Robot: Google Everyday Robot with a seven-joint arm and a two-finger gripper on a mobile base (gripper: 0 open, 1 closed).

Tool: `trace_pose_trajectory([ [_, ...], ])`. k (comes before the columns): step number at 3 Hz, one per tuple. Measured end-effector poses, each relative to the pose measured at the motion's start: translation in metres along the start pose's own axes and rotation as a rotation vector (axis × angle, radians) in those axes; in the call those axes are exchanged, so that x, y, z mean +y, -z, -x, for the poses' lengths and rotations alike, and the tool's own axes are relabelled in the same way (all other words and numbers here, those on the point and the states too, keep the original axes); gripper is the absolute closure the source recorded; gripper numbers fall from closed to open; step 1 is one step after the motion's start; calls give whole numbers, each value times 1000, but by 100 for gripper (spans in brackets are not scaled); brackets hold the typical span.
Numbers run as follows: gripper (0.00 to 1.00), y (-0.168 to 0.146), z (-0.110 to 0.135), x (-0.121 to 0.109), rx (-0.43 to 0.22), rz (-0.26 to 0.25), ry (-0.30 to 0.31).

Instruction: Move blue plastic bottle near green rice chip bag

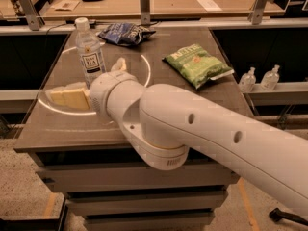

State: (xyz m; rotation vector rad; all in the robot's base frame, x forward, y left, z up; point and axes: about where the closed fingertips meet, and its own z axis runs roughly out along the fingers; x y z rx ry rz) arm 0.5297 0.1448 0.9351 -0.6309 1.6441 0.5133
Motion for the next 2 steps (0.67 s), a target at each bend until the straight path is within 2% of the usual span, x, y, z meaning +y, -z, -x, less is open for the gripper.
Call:
trace_pose_trajectory([
  [1, 0, -26, -20, 1, 14, -55, 1],
  [2, 0, -42, -44, -22, 40, -149, -10],
])
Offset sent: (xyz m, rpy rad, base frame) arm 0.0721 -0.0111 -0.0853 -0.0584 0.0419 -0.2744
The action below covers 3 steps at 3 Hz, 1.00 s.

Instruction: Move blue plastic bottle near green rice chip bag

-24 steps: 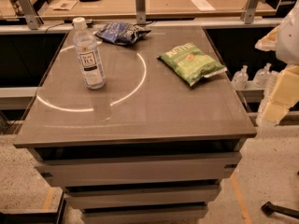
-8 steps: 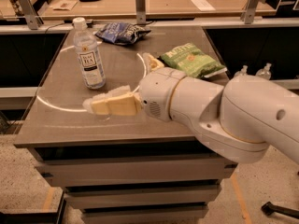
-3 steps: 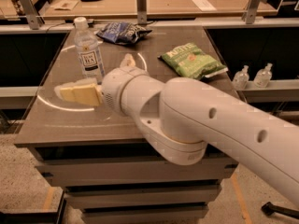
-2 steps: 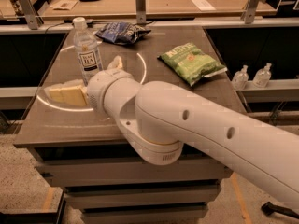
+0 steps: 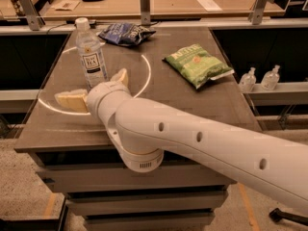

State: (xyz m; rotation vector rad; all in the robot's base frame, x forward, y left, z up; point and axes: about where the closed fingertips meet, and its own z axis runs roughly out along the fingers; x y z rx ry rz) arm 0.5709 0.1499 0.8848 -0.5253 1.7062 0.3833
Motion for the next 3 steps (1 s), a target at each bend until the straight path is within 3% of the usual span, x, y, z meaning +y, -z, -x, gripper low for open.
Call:
trace_pose_trajectory([
  [1, 0, -18, -12, -25, 8, -62, 4],
  [2, 0, -36, -9, -39, 3, -70, 26],
  [3, 0, -57, 6, -31, -26, -5, 55],
])
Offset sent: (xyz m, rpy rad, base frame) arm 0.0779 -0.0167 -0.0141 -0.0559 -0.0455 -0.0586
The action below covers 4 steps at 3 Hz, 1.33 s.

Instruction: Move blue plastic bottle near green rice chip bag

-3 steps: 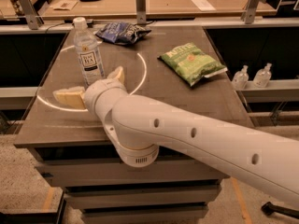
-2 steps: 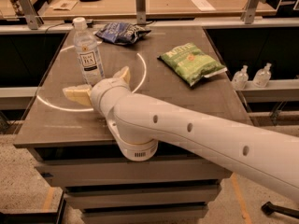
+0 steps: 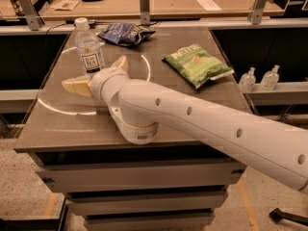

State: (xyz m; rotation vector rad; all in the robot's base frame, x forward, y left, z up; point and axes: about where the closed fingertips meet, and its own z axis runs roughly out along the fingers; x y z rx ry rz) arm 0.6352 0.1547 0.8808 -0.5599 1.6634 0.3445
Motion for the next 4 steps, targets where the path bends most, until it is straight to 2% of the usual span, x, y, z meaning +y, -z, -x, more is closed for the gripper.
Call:
trace_pose_trajectory([
  [1, 0, -21, 13, 18, -19, 75, 11],
  [2, 18, -36, 20, 30, 1, 84, 21],
  [4, 64, -42, 15, 14, 39, 41, 14],
])
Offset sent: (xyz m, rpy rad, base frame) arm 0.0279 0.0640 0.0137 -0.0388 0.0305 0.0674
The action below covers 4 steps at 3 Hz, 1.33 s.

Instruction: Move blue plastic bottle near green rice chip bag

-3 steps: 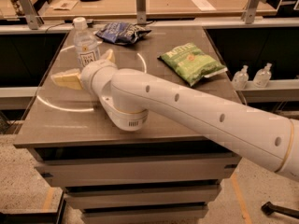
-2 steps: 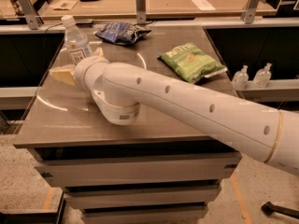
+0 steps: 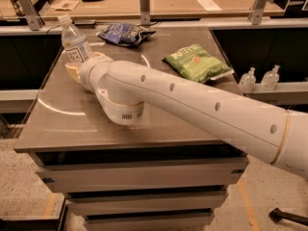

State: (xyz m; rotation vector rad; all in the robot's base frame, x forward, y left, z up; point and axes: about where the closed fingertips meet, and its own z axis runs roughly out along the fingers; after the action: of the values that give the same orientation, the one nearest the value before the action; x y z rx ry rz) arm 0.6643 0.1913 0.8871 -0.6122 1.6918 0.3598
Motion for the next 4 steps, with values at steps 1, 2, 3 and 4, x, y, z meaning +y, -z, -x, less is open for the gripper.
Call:
trace_pose_trajectory([
  [1, 88, 0, -1, -3, -3, -2, 2],
  [2, 100, 8, -6, -12, -4, -20, -11],
  [3, 100, 26, -11, -31, -44, 2, -34],
  [4, 100, 57, -17, -53, -64, 43, -22],
])
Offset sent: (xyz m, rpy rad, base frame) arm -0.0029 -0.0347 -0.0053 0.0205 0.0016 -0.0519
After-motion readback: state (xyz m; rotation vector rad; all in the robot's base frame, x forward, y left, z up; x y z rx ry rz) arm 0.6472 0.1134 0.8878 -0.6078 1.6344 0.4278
